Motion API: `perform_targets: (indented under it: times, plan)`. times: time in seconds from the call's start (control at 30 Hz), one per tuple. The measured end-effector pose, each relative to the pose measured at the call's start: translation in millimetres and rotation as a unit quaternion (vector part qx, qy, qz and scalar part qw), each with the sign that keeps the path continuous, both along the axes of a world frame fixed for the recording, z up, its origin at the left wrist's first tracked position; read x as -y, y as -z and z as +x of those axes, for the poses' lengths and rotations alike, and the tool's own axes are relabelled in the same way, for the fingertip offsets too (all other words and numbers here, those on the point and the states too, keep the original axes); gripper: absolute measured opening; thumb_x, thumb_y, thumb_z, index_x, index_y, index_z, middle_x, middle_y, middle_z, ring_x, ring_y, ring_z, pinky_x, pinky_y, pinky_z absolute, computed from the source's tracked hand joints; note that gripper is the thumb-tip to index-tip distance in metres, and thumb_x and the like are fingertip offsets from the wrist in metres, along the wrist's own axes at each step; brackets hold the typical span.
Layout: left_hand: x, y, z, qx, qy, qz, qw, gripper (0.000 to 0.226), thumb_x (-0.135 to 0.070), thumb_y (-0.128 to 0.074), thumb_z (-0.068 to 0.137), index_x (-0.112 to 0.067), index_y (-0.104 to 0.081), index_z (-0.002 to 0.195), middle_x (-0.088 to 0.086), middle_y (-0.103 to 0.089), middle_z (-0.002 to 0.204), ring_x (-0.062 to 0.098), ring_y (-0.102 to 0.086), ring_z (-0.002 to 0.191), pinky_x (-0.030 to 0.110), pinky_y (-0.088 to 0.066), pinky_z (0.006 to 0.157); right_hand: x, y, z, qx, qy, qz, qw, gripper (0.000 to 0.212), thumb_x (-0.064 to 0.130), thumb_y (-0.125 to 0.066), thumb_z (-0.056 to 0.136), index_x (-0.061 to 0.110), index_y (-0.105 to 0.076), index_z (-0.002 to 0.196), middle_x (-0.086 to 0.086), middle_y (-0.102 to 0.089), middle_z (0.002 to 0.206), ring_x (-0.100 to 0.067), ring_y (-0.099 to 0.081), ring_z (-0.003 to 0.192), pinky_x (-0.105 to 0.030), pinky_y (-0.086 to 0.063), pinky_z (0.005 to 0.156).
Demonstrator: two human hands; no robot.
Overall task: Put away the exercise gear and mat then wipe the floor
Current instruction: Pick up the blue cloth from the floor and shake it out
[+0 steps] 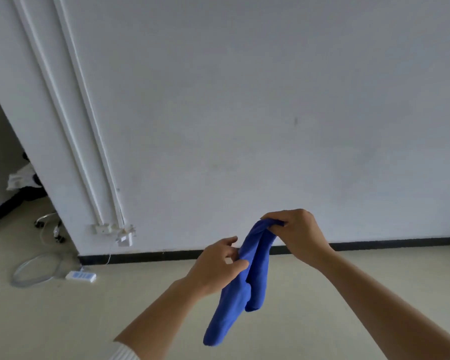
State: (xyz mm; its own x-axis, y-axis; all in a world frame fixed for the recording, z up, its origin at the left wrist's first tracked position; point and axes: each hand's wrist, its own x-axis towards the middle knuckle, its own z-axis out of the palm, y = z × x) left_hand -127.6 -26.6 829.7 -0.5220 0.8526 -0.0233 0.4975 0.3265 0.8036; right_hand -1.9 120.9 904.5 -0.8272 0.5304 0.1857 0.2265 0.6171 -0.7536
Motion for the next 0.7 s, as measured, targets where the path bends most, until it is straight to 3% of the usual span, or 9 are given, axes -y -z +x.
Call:
perform_targets:
  times: [0.07,0.1,0.17,0.27,0.37,0.43,0.6,0.7]
  plan:
    - [-47.9,-26.8,26.1,0.057,0.039,0.016,0.997,0.033,-0.029,-0.051,0.085,-0.010,-0.050,0.059,-0.016,-0.062,0.079,-0.010,-0.054,0.091,0.016,-0.037,0.071,-42.0,-16.1,26.8,-0.023,0.029,0.018,0.999,0.046,-0.001,-0.054,0.082,0.040,-0.071,0.069,0.015,-0.069,0.071,-0.008,-0.062,0.071,-0.020,-0.047,0.065]
    - [-73.1,-36.6,40.9,0.081,0.055,0.030,0.995,0.033,-0.027,-0.047,0.087,-0.012,-0.046,0.058,-0.010,-0.057,0.069,0.000,-0.053,0.070,0.018,-0.036,0.063,-63.9,-23.5,40.9,-0.036,0.047,0.024,0.998,0.042,-0.001,-0.055,0.082,0.037,-0.073,0.072,0.013,-0.071,0.072,-0.010,-0.064,0.073,-0.024,-0.050,0.068]
    - [-129.1,-46.6,70.1,0.084,0.045,0.069,0.993,0.032,-0.022,-0.042,0.088,-0.012,-0.043,0.058,-0.004,-0.047,0.057,0.008,-0.040,0.053,0.025,-0.034,0.056,-108.6,-36.1,72.0,-0.049,0.076,0.029,0.995,0.035,-0.001,-0.057,0.082,0.028,-0.076,0.079,0.007,-0.073,0.077,-0.018,-0.066,0.078,-0.031,-0.051,0.072]
    - [-214.7,-52.0,117.5,0.057,0.001,0.126,0.990,0.029,-0.022,-0.044,0.092,-0.010,-0.052,0.067,-0.008,-0.052,0.057,0.008,-0.044,0.054,0.022,-0.037,0.055,-174.1,-47.8,122.2,-0.052,0.104,0.054,0.992,0.033,-0.003,-0.056,0.081,0.022,-0.077,0.084,-0.001,-0.074,0.080,-0.025,-0.066,0.080,-0.036,-0.051,0.073]
    - [-290.8,-57.4,170.4,0.089,0.019,0.166,0.982,0.004,-0.024,-0.053,0.090,-0.024,-0.054,0.087,-0.017,-0.064,0.075,0.001,-0.060,0.069,0.014,-0.042,0.062,-236.3,-56.3,175.5,-0.047,0.135,0.074,0.987,0.034,-0.005,-0.055,0.080,0.019,-0.078,0.087,-0.003,-0.074,0.081,-0.022,-0.067,0.080,-0.034,-0.052,0.073]
    - [-334.1,-60.5,199.6,0.109,0.040,0.165,0.979,0.018,-0.020,-0.054,0.090,-0.027,-0.055,0.106,-0.012,-0.069,0.092,0.004,-0.065,0.087,0.019,-0.048,0.072,-274.1,-60.5,206.9,-0.046,0.157,0.079,0.983,0.034,-0.004,-0.055,0.081,0.019,-0.078,0.090,-0.002,-0.075,0.083,-0.020,-0.068,0.081,-0.033,-0.053,0.074]
    - [-448.5,-73.5,272.8,0.065,0.124,0.135,0.981,0.020,-0.011,-0.053,0.088,-0.023,-0.068,0.094,-0.009,-0.071,0.085,0.011,-0.067,0.082,0.034,-0.057,0.076,-370.8,-66.5,291.0,-0.055,0.229,0.082,0.968,0.035,-0.004,-0.055,0.081,0.019,-0.078,0.093,0.011,-0.071,0.079,-0.013,-0.068,0.081,-0.019,-0.053,0.071]
    - [-520.2,-81.1,309.6,0.065,0.154,0.133,0.977,0.014,-0.015,-0.056,0.088,-0.020,-0.069,0.090,-0.005,-0.071,0.083,0.015,-0.066,0.080,0.032,-0.056,0.074,-430.8,-70.1,338.5,-0.072,0.284,0.085,0.952,0.035,-0.004,-0.054,0.079,0.021,-0.078,0.088,0.017,-0.067,0.075,-0.009,-0.067,0.082,-0.019,-0.053,0.072]
